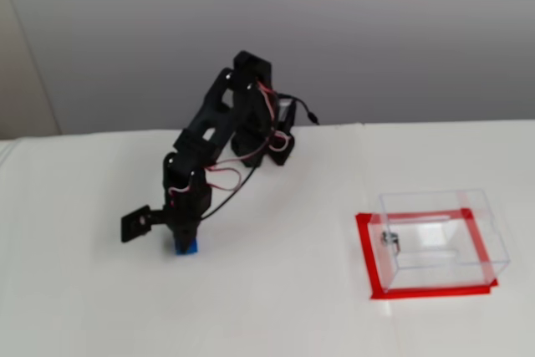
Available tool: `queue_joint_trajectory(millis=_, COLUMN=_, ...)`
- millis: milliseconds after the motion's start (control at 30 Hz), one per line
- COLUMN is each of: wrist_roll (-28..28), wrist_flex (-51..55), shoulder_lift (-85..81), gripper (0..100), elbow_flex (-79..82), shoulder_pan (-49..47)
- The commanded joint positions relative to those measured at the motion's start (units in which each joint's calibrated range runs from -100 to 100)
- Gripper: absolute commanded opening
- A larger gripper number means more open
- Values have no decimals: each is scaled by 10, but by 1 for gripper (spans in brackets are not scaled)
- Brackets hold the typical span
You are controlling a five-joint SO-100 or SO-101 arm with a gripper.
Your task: Pick the blue lego brick and place it into the transparent box
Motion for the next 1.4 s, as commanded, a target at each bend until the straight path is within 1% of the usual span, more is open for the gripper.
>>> queue_joint_trajectory(millis=0, wrist_roll=3, wrist_flex=-2, shoulder_lift=-70, gripper=12, elbow_flex=-8, shoulder_pan=-5)
queue_joint_trajectory(millis=700, wrist_roll=4, wrist_flex=1, shoulder_lift=-289, gripper=12, elbow_flex=-5, shoulder_pan=-84)
queue_joint_trajectory(millis=900, wrist_roll=55, wrist_flex=1, shoulder_lift=-335, gripper=12, elbow_flex=-13, shoulder_pan=-113)
queue_joint_trajectory(millis=1200, wrist_roll=88, wrist_flex=-6, shoulder_lift=-407, gripper=12, elbow_flex=-13, shoulder_pan=-175)
queue_joint_trajectory(millis=1367, wrist_roll=120, wrist_flex=-6, shoulder_lift=-430, gripper=12, elbow_flex=-14, shoulder_pan=-227)
